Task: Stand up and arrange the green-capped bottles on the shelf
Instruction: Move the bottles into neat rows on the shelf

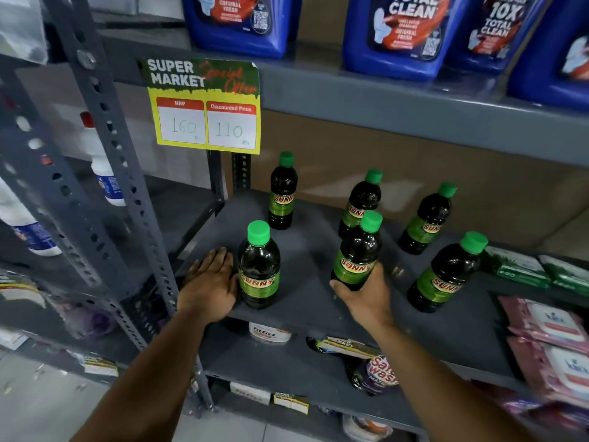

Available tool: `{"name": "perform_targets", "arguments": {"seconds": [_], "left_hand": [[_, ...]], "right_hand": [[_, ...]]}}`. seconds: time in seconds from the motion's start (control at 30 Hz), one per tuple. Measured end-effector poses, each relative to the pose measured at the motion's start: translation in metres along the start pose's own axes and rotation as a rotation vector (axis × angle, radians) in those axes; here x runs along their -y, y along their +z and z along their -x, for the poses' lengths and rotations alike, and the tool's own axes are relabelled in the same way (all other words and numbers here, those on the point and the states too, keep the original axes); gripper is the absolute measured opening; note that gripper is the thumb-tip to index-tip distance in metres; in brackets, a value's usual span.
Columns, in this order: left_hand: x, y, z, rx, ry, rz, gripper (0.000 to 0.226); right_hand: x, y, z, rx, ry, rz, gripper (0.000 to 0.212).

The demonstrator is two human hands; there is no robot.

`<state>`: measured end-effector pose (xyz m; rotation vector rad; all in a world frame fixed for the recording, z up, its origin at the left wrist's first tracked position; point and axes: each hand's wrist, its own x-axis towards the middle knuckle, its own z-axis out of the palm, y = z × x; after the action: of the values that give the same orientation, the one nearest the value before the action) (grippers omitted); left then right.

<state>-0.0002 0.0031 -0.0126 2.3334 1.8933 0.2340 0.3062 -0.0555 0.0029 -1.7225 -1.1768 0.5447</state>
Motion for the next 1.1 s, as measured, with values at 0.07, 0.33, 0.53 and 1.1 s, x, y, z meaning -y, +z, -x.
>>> {"name": "perform_targets", "arguments": {"seconds": [0.07,0.33,0.53,1.1], "left_hand": [[0.0,0.0,0.001,-0.004,0.0,0.001,0.063],[0.001,0.0,0.0,-0.018,-0.005,-0.014,0.062],[-0.001,-0.002,0.002,-0.022,0.001,-0.016,0.061],[0.0,-0.001,0.002,-0.017,-0.006,0.015,0.06]], "right_hand": [[-0.003,0.0,0.015,0.025,-0.004,-0.012,0.067],[-0.006,-0.006,0.056,0.047,-0.049,-0.058,0.085],[-0.021,-0.034,0.072,-0.406,-0.194,-0.139,0.094],[-0.057,-0.113,0.011,-0.287,0.02,0.034,0.059]]}}
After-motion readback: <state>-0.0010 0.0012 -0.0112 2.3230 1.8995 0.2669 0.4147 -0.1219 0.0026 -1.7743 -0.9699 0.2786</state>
